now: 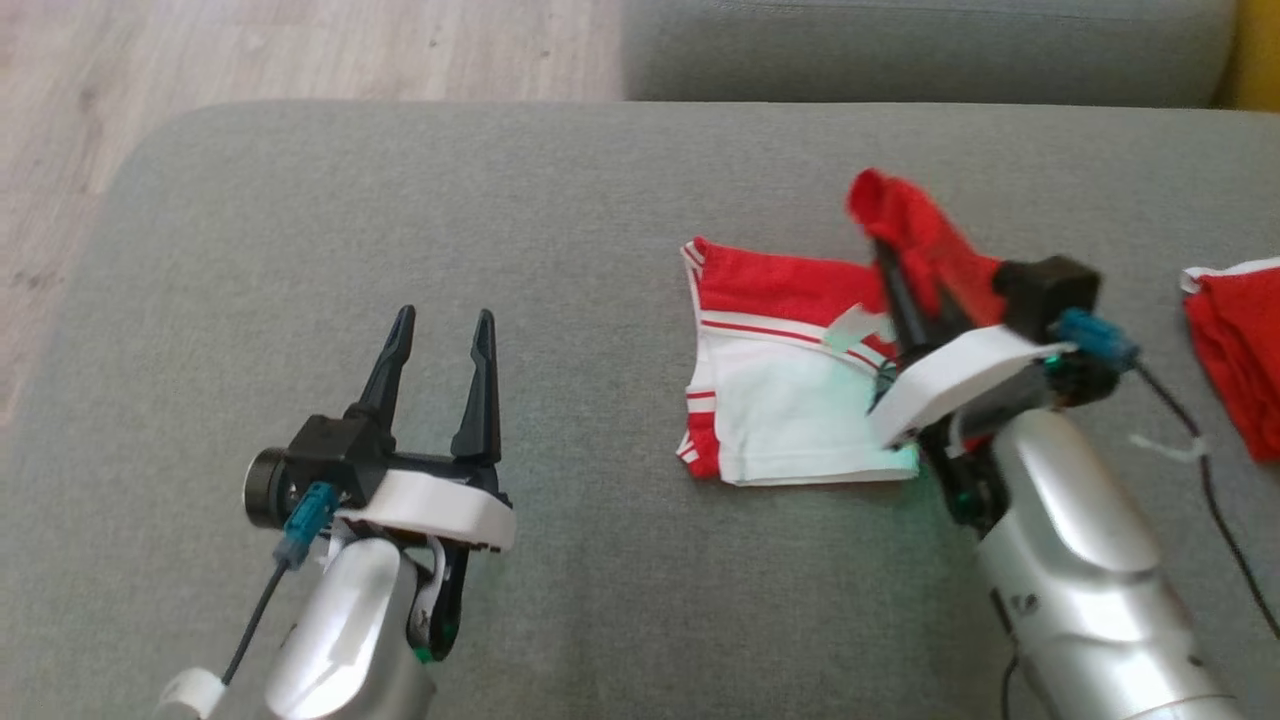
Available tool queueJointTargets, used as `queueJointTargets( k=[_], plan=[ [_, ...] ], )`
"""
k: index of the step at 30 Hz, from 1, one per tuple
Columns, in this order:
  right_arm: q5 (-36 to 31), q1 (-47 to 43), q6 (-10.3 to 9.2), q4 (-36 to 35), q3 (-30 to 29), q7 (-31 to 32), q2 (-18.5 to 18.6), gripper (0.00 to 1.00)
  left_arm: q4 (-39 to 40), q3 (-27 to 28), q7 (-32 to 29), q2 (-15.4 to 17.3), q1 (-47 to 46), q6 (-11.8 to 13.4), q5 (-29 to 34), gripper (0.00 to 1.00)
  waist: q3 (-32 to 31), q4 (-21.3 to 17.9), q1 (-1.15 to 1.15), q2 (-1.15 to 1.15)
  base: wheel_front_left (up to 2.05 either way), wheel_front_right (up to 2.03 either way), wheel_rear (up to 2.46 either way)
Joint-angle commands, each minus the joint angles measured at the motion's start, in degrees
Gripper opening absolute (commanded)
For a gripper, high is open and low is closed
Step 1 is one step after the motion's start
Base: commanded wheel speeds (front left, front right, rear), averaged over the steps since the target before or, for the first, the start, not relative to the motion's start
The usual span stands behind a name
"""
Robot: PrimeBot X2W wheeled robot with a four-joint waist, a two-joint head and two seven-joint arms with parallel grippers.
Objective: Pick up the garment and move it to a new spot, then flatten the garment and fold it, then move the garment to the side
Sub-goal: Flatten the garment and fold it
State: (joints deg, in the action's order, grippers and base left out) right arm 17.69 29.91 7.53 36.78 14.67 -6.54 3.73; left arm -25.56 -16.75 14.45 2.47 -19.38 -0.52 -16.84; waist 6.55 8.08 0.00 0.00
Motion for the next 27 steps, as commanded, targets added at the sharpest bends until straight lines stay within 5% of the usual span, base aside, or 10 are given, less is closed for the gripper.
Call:
queueJointTargets(
  k=[1, 20, 21, 22, 27],
  plan=[
    [0.8, 1.3, -0.04, -1.6, 1.8, -0.4, -0.8, 0.0, 1.5, 1.3, 0.5, 0.4, -1.7, 0.1, -0.4, 1.0, 0.3, 0.5, 0.0, 0.0, 0.0, 0.0, 0.0],
    [8.1, 3.6, -0.04, 8.9, 17.0, -4.5, -0.8, 0.0, 1.7, -1.9, 0.5, 0.4, -4.2, 1.2, -2.2, 1.0, 5.0, 5.2, 0.0, 0.0, 0.0, 0.0, 0.0],
    [8.1, 3.8, -0.04, 9.3, 17.4, -4.9, -0.8, 0.65, 1.6, -2.0, 0.5, 0.4, -4.2, 1.3, -2.2, 1.0, 5.1, 5.2, 0.0, 0.0, 0.0, 0.0, 0.0],
    [8.4, 3.9, -0.04, 9.6, 18.0, -5.2, -0.8, 1.0, 1.5, -2.2, 0.5, 0.4, -4.2, 1.3, -2.3, 1.0, 5.1, 5.3, 0.0, 0.0, 0.0, 0.0, 0.0],
    [11.5, 4.9, -0.04, 8.3, 21.7, -6.2, -0.8, 1.0, 0.9, -2.0, 0.5, 0.4, -4.2, 1.5, -2.1, 1.0, 4.3, 4.4, 0.0, 0.0, 0.0, 0.0, 0.0]
  ],
)
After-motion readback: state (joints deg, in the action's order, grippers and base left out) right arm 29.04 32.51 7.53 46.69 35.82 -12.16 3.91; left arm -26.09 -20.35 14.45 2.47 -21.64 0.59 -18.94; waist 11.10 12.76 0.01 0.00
